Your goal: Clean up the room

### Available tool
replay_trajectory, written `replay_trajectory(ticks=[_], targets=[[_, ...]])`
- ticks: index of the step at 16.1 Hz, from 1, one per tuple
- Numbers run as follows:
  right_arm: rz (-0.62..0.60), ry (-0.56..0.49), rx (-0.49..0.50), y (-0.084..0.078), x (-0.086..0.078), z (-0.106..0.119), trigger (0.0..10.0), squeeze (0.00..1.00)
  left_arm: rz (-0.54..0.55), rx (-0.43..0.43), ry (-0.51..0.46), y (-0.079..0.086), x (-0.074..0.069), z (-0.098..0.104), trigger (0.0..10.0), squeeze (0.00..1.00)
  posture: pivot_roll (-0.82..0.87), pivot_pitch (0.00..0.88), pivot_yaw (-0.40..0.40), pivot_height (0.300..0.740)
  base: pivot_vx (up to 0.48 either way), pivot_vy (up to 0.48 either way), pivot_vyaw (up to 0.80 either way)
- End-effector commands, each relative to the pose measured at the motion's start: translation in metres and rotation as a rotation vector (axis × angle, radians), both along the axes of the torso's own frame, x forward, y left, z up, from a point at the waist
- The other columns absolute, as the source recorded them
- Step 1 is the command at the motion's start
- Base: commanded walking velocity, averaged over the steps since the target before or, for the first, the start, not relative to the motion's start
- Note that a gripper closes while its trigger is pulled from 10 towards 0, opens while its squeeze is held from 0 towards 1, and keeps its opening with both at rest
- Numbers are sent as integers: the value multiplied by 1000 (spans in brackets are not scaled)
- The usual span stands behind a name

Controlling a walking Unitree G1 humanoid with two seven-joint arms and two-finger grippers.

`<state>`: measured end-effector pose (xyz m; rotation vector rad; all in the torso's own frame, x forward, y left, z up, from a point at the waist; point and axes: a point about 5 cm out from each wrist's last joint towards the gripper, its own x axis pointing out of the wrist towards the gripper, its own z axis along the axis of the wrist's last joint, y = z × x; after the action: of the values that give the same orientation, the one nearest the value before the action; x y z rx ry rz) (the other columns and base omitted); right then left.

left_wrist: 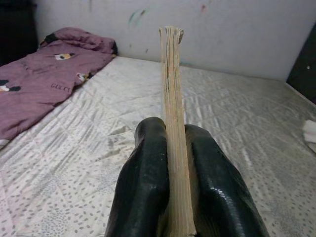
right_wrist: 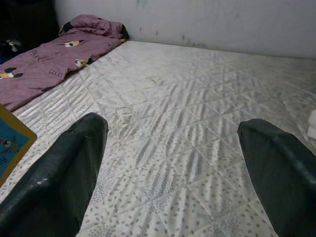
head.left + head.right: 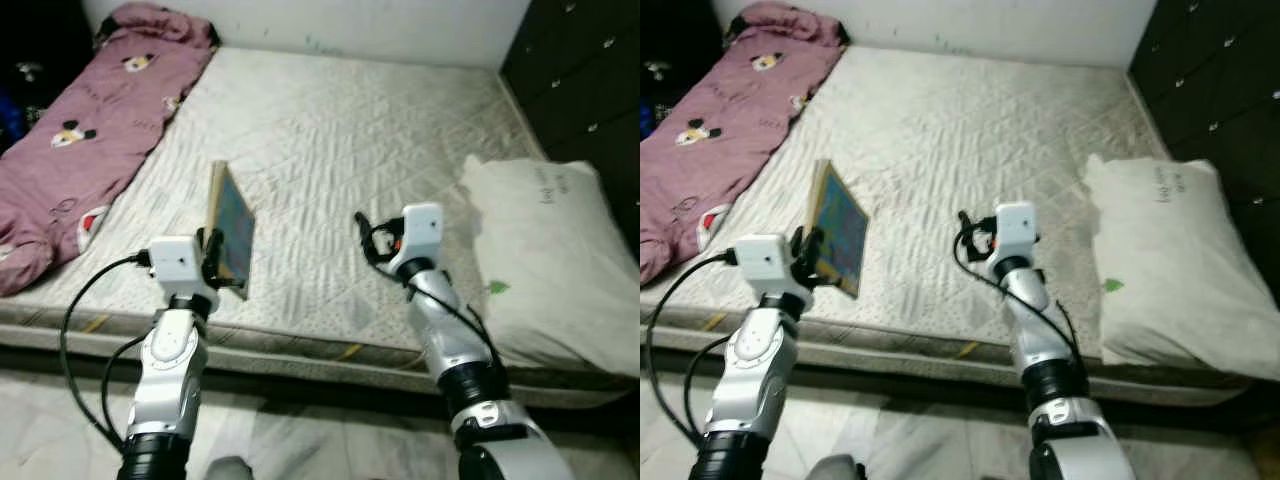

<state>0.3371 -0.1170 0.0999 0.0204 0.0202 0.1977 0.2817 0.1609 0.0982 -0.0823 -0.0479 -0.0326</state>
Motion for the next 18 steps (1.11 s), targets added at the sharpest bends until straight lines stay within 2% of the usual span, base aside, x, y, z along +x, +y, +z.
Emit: replay_trajectory(ticks=[1,6,9,13,16,18], targets=[[-22,11,-2,-5,-1,-4,10000,0,-7,-2,-43,0,-2,7,10000,0,-49,0,-35,740,304,0,0],[-27,15,-1,-3,-3,-7,10000,0,-22,-6,-37,0,-6,5,10000,0,-47,0,-14,740,413,0,0],[-26,-2,11,4,-1,-3,10000,0,-39,10,-39,0,-1,8,10000,0,-53,0,10,740,440,0,0],[-26,-7,13,6,0,-2,10000,0,-46,9,-45,-3,1,9,10000,0,-53,0,5,740,418,0,0],[-28,-2,3,3,0,-4,10000,0,5,9,-2,-4,0,2,10000,0,-51,0,-7,740,0,0,0],[-29,0,-1,2,-1,-5,10000,0,13,12,-10,-4,-1,2,10000,0,-52,0,-10,740,0,0,0]])
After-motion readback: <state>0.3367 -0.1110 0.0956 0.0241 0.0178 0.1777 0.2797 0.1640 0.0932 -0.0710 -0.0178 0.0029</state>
